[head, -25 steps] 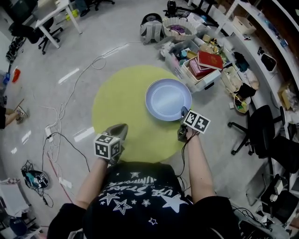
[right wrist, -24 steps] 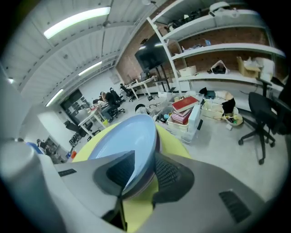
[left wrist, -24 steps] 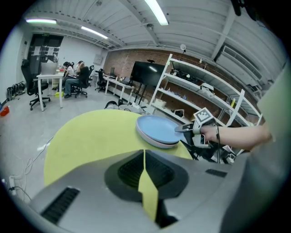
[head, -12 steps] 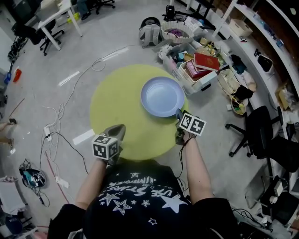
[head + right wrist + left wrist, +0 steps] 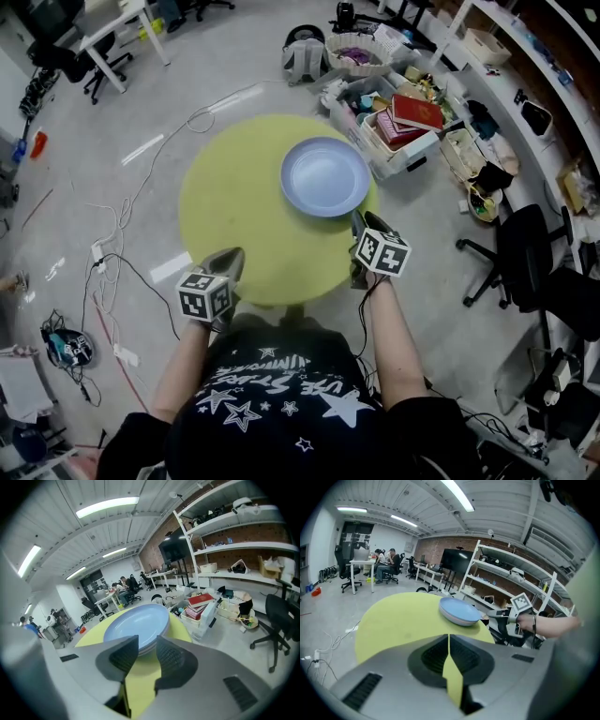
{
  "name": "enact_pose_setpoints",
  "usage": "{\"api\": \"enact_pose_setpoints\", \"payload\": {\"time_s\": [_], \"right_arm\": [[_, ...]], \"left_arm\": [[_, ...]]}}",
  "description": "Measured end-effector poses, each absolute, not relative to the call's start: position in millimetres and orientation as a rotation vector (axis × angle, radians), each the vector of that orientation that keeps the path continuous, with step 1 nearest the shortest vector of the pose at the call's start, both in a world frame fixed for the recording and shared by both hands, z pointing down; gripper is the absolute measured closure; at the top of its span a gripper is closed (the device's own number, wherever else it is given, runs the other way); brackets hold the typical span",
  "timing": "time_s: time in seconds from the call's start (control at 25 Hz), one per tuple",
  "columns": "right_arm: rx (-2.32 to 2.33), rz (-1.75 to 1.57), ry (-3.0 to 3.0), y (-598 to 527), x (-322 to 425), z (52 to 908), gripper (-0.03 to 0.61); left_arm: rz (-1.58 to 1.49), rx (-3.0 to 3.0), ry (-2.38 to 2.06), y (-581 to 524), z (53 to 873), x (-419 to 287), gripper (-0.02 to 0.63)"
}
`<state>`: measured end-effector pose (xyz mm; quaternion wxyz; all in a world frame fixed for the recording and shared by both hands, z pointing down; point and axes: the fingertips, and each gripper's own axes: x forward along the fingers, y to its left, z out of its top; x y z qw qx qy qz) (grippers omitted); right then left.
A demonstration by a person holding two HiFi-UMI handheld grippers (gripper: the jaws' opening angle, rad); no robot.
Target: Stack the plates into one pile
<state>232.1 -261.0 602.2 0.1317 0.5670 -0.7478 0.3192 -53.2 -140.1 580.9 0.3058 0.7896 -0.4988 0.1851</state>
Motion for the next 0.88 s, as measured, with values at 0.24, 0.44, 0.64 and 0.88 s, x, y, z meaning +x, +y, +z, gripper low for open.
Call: {"api": "enact_pose_setpoints", "payload": {"time_s": [0.24, 0.44, 0.64, 0.88], "right_arm": [[1.537, 0.884, -2.2, -238.0, 212.3, 609.4, 0.466], [1.505, 0.842, -2.223, -219.0, 193.8, 601.9, 0.496], [1.447, 0.838, -2.281, -190.5, 160.0, 591.4, 0.543], [1.402, 0.839, -2.311, -147.5, 123.4, 587.1, 0.549]], "left_arm": [[0.48, 2.108, -1.316, -133.5, 583.2, -56.5, 0.591], [0.441, 2.127, -1.32, -118.7, 577.6, -60.8, 0.591], [0.421, 2.142, -1.304, -88.4, 572.2, -72.7, 0.591], [0.386, 2.145, -1.308, -51.2, 564.1, -90.7, 0.591]]}}
